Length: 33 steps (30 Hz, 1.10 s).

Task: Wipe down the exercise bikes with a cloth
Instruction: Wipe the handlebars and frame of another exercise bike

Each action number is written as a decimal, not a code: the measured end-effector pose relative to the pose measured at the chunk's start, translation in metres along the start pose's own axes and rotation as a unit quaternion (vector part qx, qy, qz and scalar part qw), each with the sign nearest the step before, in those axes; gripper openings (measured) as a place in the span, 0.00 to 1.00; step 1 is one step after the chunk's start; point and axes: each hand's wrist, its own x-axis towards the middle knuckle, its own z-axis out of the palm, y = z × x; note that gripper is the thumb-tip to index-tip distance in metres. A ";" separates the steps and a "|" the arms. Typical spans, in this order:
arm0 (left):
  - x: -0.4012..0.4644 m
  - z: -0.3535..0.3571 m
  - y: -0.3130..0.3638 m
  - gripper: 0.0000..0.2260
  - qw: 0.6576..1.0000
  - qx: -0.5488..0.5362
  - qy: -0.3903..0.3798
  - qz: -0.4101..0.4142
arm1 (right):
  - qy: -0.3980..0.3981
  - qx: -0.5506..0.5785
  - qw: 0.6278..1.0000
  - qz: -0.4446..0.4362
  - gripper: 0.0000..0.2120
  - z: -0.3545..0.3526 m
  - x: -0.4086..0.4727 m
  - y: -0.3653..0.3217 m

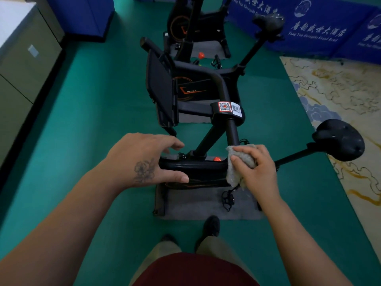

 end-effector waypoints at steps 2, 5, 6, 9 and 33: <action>-0.001 -0.002 0.002 0.43 1.000 -0.007 -0.006 -0.004 | -0.004 -0.001 1.000 0.003 0.10 0.007 -0.008 -0.005; -0.003 -0.005 0.005 0.43 1.000 -0.016 -0.018 -0.014 | -0.034 0.001 0.999 -0.028 0.10 0.015 -0.026 -0.012; -0.003 -0.006 0.006 0.42 0.999 -0.022 -0.022 -0.017 | -0.037 0.008 0.999 -0.029 0.10 0.015 -0.028 -0.011; -0.002 -0.008 0.006 0.41 0.998 -0.044 -0.028 -0.029 | -0.019 0.043 0.999 -0.001 0.09 0.009 -0.015 -0.007; 0.087 0.074 0.146 0.19 0.981 -0.110 0.131 -0.088 | -0.263 0.265 0.926 0.047 0.07 -0.037 0.077 0.044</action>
